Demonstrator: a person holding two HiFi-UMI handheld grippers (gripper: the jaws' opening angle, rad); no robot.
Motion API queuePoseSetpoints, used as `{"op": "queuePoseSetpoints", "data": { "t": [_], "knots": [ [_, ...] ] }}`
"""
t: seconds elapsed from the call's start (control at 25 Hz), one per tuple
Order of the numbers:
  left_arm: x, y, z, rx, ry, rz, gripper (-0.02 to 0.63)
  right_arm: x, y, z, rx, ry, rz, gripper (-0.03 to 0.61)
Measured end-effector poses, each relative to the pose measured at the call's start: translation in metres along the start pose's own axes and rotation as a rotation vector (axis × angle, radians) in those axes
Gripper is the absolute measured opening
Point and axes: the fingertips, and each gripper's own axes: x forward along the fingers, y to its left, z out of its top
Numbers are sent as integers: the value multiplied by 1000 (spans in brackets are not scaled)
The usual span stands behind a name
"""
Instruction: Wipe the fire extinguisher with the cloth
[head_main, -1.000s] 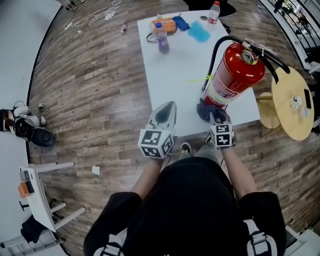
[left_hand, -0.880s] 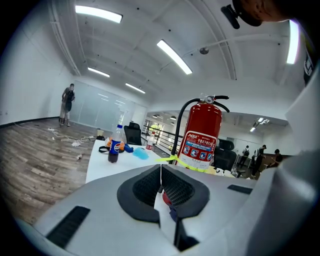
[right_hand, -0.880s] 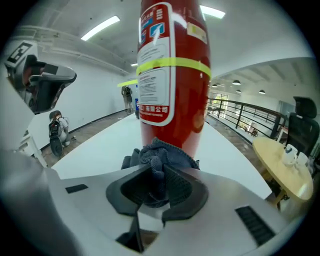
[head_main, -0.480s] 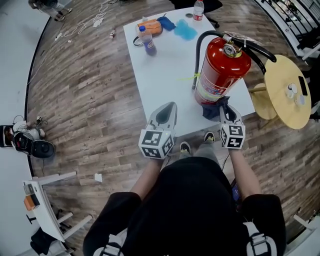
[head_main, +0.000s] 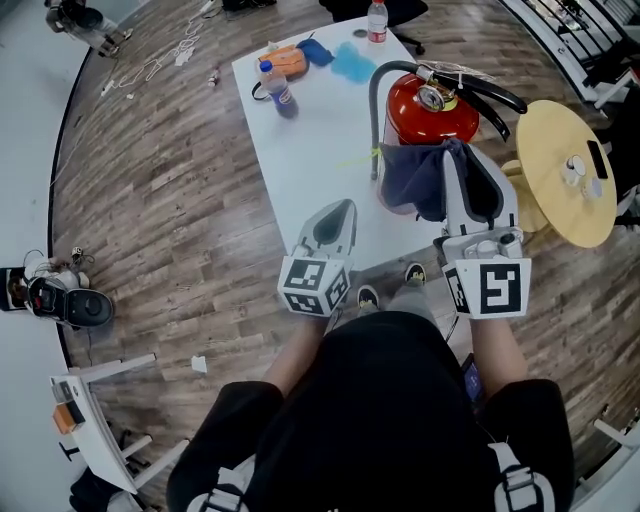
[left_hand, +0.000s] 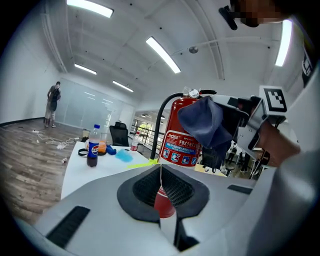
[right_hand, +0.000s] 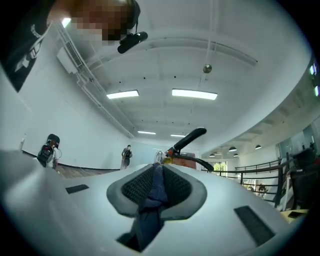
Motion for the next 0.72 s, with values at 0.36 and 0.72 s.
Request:
{"op": "queuePoseSetpoints", "data": {
  "t": [0.36,0.72],
  "knots": [
    [-5,-12,8,2,-34,-44,25,-3,38,-82,38,238,61,69],
    [18,-86,58,349,-80,-239,62,7,45,-57,38,227,148,69]
  ]
}}
